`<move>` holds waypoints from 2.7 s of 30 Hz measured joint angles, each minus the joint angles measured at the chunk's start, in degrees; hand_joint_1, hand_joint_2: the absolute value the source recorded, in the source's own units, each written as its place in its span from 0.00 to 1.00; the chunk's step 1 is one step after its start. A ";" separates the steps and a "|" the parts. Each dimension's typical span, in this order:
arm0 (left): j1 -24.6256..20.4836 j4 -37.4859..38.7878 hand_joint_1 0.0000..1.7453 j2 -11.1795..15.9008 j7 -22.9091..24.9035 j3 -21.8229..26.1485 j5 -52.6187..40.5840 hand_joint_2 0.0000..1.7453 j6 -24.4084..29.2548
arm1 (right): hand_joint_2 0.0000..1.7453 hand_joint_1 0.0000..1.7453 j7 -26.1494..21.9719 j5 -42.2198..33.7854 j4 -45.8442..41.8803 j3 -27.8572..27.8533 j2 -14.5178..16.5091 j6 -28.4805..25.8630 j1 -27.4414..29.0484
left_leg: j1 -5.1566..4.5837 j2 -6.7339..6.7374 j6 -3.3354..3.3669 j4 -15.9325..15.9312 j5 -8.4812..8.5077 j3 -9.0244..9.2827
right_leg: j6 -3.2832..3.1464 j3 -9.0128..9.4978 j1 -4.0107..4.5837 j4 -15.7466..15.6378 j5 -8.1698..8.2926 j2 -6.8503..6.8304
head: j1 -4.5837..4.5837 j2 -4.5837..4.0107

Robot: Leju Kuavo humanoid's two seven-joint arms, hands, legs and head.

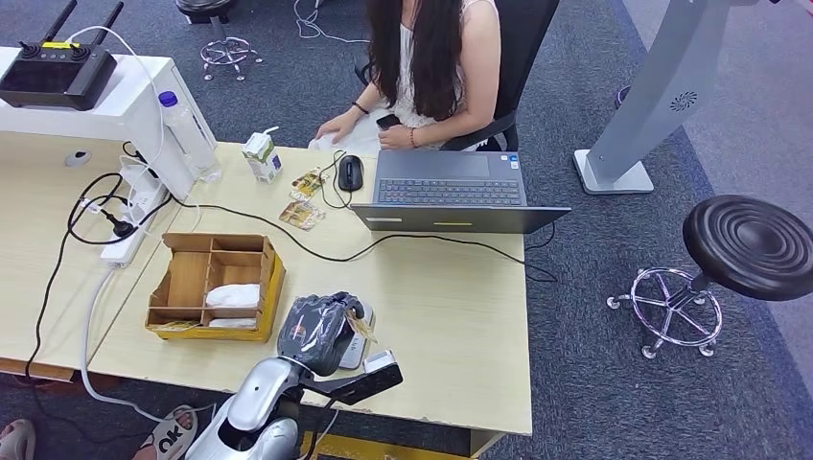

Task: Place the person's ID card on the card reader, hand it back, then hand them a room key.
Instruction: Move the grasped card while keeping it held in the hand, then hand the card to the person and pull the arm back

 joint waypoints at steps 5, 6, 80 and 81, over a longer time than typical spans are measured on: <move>0.29 -0.39 1.00 0.21 0.00 0.01 0.00 1.00 0.00 | 0.00 0.00 0.00 -0.01 0.07 -0.02 0.00 -0.11 0.03 | 0.00 0.00 0.00 0.00 0.00 0.00 | 0.00 0.00 0.00 0.00 0.00 0.00 | 0.00 0.00; 0.31 -0.41 1.00 0.21 0.00 0.01 0.00 1.00 0.00 | 0.00 0.00 0.00 -0.01 0.08 -0.03 0.00 -0.10 0.03 | 0.00 0.00 0.00 0.00 0.00 0.00 | 0.00 0.00 0.00 0.00 0.00 0.00 | 0.00 0.00; 1.39 1.75 1.00 -1.36 2.83 9.44 -5.48 1.00 1.42 | 0.00 0.00 1.12 11.68 -0.54 4.18 -2.22 -21.86 -8.89 | 0.00 0.55 -0.09 -0.09 0.73 -1.18 | -0.03 -1.22 0.01 0.06 1.11 0.60 | 0.12 0.00; 0.46 2.39 1.00 -1.81 2.79 9.13 -5.16 1.00 1.73 | 0.00 0.00 1.49 11.86 -0.69 4.26 -2.47 -21.89 -9.25 | -0.01 0.80 -0.10 -0.12 0.82 -1.57 | 0.00 -1.60 0.00 0.07 1.35 0.83 | 0.11 0.00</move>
